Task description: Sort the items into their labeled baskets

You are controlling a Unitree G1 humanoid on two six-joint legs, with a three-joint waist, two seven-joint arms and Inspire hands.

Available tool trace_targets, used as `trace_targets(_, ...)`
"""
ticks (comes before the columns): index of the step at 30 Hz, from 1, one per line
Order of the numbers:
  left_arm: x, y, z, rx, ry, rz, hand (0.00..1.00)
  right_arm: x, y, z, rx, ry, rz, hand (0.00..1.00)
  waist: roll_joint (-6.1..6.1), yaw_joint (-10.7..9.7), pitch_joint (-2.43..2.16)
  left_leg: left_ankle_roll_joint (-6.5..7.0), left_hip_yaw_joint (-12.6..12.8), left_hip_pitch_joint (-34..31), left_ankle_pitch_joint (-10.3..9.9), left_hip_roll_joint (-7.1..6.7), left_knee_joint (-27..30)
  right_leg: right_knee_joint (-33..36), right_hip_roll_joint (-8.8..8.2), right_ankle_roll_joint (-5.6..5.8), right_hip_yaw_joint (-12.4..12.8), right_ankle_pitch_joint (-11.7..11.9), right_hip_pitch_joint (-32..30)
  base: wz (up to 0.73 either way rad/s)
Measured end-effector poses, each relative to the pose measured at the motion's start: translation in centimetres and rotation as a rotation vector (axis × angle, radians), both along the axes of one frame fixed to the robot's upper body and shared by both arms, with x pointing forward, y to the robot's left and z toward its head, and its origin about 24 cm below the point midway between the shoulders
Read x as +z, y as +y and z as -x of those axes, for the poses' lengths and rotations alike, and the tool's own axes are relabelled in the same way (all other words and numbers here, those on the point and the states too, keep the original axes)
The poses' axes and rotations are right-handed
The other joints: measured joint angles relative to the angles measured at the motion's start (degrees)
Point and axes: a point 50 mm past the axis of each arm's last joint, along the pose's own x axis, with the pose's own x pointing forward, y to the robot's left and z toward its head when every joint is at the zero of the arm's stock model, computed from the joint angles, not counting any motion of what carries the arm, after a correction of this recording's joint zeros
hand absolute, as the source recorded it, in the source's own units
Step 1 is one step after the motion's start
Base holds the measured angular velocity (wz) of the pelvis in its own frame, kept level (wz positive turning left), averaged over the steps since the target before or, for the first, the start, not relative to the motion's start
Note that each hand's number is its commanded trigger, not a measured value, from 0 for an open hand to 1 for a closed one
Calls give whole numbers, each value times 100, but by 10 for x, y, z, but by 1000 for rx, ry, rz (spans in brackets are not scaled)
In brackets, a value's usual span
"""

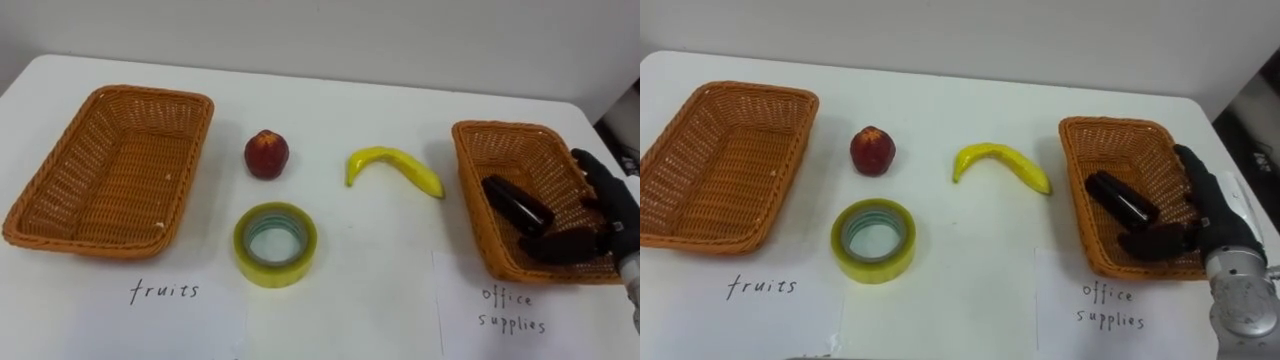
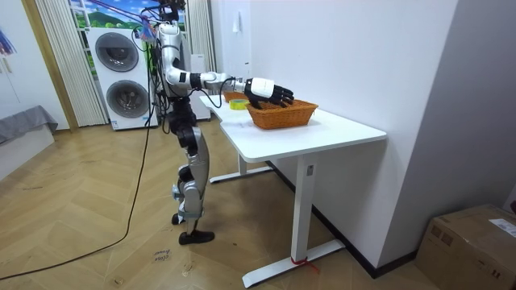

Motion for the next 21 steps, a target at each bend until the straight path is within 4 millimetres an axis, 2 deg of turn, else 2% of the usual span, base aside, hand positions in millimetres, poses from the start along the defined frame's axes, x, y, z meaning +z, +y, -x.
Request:
trace_targets(12, 0, 0, -1, 18, 0, 5, 0, 1, 0, 0, 1, -6, 0, 0, -10, 32, -9, 0, 0, 3, 0, 7, 3, 20, -2, 0, 2, 0, -10, 0)
trace_targets(18, 2, 2, -8, 9, -34, -2, 0, 23, 8, -6, 38, -97, 39, 0, 18, 41, 1, 0, 15, 1, -1, -2, -4, -3, 11, -1, 15, 0, -10, 0)
trace_targets(21, 2, 1, -10, 7, -44, -2, 0, 33, 11, -9, 48, -138, 53, 0, 20, 63, -8, -1, 41, 29, 0, 6, -17, 0, 23, -1, 52, 0, -4, -4)
